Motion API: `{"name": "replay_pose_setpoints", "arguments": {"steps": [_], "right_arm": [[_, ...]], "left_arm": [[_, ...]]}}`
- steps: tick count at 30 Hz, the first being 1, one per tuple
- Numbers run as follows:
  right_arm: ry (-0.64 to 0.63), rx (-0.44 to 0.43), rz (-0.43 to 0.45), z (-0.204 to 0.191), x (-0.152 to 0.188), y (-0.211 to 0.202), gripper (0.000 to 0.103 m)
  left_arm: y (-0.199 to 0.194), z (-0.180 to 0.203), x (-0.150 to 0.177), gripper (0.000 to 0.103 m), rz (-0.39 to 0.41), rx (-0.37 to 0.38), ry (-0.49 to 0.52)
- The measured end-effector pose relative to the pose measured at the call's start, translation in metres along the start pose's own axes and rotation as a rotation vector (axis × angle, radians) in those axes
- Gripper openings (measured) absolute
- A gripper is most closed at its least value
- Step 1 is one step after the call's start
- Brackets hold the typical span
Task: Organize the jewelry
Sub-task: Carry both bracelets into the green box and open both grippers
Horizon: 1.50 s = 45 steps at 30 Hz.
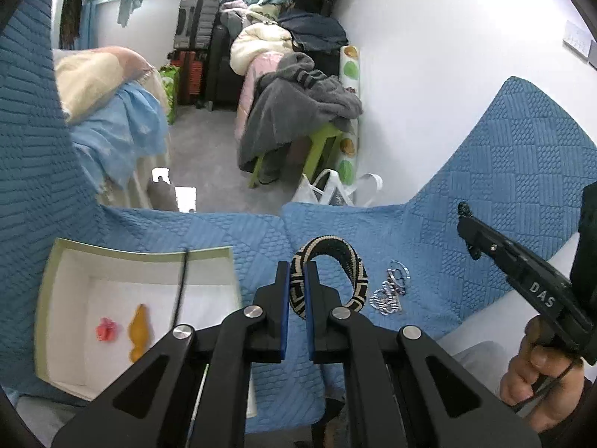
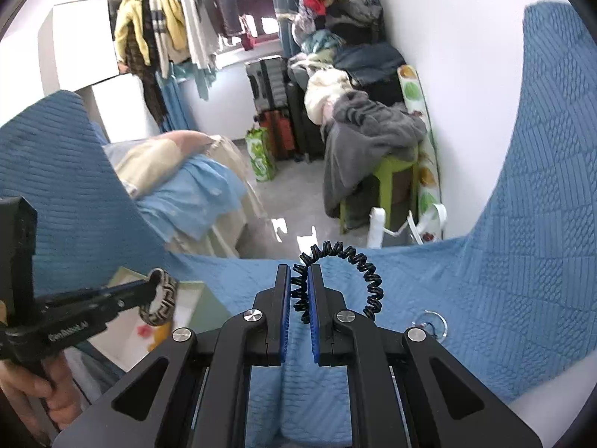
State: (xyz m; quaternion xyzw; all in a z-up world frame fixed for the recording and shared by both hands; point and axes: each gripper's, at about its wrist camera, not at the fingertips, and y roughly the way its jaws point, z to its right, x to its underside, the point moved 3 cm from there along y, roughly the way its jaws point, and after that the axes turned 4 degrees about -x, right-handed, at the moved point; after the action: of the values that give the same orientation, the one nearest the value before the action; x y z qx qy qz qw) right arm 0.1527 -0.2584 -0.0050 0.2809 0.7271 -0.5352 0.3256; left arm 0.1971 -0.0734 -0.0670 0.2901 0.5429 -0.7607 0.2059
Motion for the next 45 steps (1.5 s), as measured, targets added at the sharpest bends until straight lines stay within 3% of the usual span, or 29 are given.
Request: {"name": "replay_pose_setpoints", "arguments": {"steps": [8, 12, 20, 31, 40, 45], "right_arm": [[-0.028, -0.04, 0.021, -0.044, -0.007, 0.001, 0.006], [-0.052, -0.067, 0.014, -0.066, -0.009, 0.012, 0.006], [-0.102, -0.153, -0.065, -0.118, 0.001, 0.046, 0.007], [-0.182, -0.219, -0.216, -0.181, 0.04, 0.1, 0.007], [-0.182, -0.206, -0.321, -0.188, 0.068, 0.125, 0.007], [-0.172, -0.188, -0.366, -0.186, 0.079, 0.136, 0.008]], "left_arm": [[-0.034, -0.028, -0.006, 0.007, 0.054, -0.041, 0.014], [-0.043, -0.047, -0.006, 0.007, 0.061, -0.097, 0.013], [-0.041, -0.093, 0.001, 0.007, 0.048, -0.121, -0.046], [-0.017, -0.141, 0.018, 0.007, -0.048, -0.192, -0.107], [0.01, -0.164, 0.037, 0.007, -0.144, -0.224, -0.131], [0.013, -0.165, 0.042, 0.007, -0.16, -0.228, -0.126]]}}
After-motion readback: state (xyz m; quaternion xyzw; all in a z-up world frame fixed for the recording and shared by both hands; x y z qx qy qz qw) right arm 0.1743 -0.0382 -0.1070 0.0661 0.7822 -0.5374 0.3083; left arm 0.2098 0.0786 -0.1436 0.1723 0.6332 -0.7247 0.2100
